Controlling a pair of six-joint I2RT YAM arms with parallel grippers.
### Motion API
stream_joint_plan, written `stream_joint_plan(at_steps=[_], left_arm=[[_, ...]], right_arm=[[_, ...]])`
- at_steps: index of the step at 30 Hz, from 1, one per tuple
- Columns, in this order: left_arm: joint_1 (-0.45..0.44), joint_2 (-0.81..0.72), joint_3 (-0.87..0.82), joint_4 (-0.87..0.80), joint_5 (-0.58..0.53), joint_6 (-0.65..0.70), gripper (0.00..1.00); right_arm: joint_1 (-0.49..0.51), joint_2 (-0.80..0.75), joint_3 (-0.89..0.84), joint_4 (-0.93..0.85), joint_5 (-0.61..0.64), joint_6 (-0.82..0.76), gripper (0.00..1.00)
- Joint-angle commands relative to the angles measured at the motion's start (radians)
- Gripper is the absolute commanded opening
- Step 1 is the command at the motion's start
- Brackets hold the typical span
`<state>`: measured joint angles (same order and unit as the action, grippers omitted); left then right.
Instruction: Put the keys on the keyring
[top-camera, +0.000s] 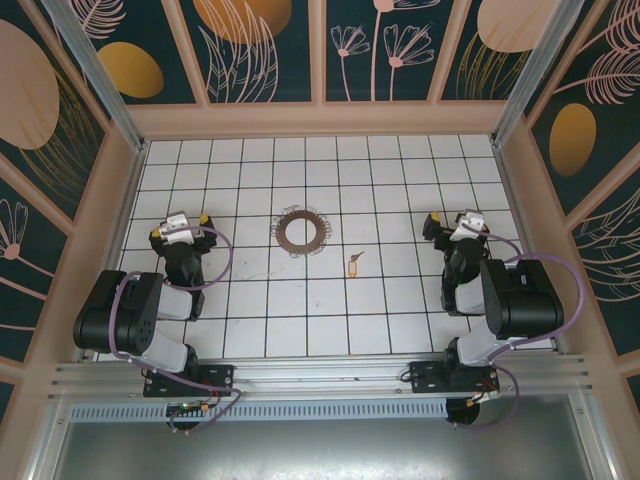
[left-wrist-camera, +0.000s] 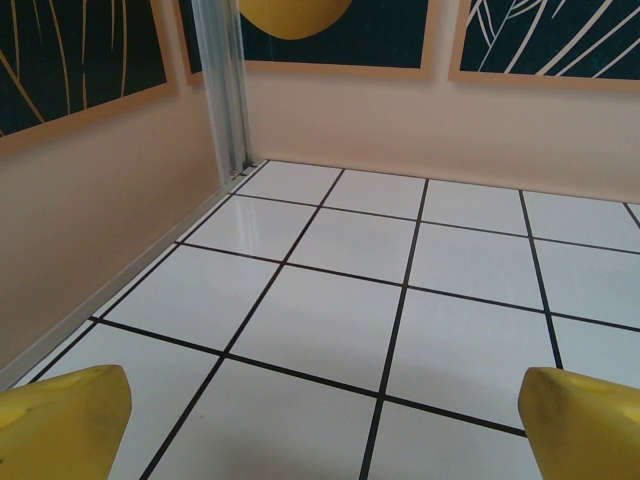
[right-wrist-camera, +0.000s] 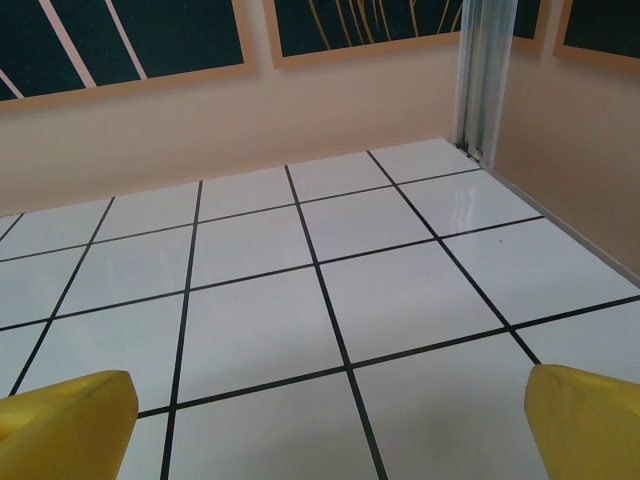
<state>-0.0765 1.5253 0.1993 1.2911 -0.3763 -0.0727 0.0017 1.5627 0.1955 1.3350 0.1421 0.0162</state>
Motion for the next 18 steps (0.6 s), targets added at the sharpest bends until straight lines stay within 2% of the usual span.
stream_joint_plan(at_steps=[1, 18], left_arm=[[0.006, -0.002, 0.006, 0.050, 0.004, -0.016, 0.99], [0.007, 0.001, 0.010, 0.043, 0.004, -0.018, 0.99]], right_arm=[[0.001, 0.000, 0.002, 0.032, 0.025, 0.018, 0.99], [0.002, 0.001, 0.003, 0.027, 0.025, 0.018, 0.99]])
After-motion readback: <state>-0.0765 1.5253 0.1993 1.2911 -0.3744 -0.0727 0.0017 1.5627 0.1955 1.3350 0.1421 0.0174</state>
